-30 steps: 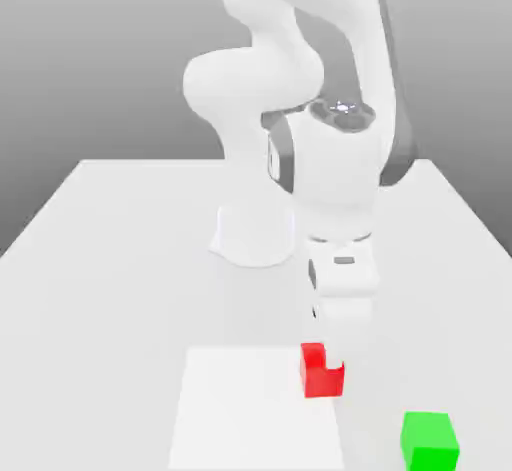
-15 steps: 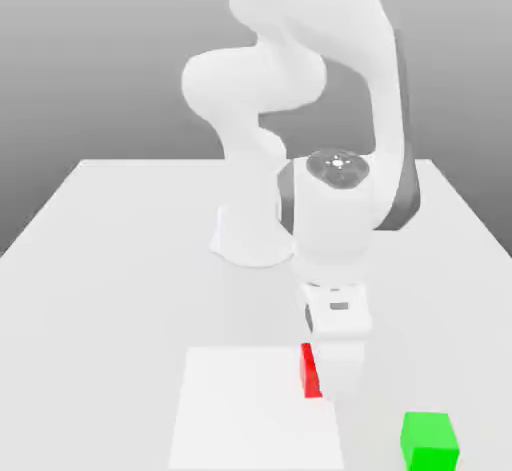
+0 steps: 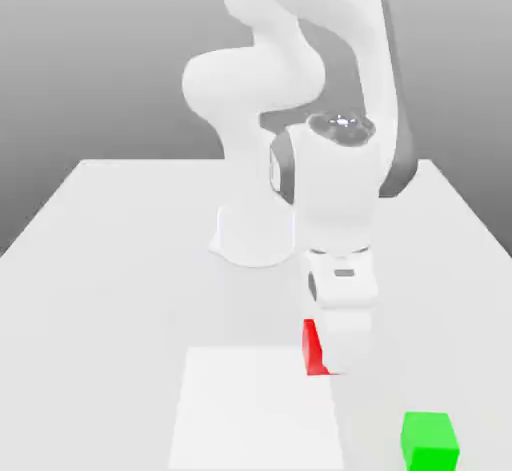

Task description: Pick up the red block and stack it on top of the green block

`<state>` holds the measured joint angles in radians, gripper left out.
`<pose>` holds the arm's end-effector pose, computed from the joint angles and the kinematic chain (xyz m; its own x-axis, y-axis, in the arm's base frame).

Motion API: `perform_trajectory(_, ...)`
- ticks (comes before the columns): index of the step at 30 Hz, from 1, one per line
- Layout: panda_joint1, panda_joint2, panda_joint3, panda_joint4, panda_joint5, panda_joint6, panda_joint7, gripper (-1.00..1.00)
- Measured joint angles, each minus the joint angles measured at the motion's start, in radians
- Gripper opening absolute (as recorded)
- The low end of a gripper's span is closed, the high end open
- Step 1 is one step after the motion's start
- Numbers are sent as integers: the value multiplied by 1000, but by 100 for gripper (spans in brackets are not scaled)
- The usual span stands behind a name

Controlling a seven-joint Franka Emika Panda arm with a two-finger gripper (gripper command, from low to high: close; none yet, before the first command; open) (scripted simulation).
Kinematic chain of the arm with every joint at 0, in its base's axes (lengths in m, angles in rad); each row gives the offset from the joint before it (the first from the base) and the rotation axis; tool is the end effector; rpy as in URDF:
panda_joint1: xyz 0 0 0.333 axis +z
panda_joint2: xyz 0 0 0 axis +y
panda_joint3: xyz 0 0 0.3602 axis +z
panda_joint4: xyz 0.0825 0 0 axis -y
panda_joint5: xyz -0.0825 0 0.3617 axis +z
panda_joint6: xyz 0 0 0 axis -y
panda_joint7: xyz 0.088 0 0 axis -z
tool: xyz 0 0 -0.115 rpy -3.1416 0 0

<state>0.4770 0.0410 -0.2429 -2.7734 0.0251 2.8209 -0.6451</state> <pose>0.3704 0.0865 0.2596 0.6557 0.7550 0.0052 0.7550 -0.6557 0.0061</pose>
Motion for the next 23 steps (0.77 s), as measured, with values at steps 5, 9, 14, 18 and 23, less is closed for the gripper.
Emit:
perform_trajectory(5, 3, -13, 8, 59, -49, -74, 13, -100)
perform_trajectory(9, 37, 43, 33, 198, -53, -152, -32, -100)
perform_trajectory(14, 55, 134, 88, 377, 0, -249, -134, -100)
perform_trajectory(18, 46, 252, 125, 433, 42, -191, -182, -100)
perform_trajectory(23, 38, 310, 136, 438, 57, -139, -194, 100)
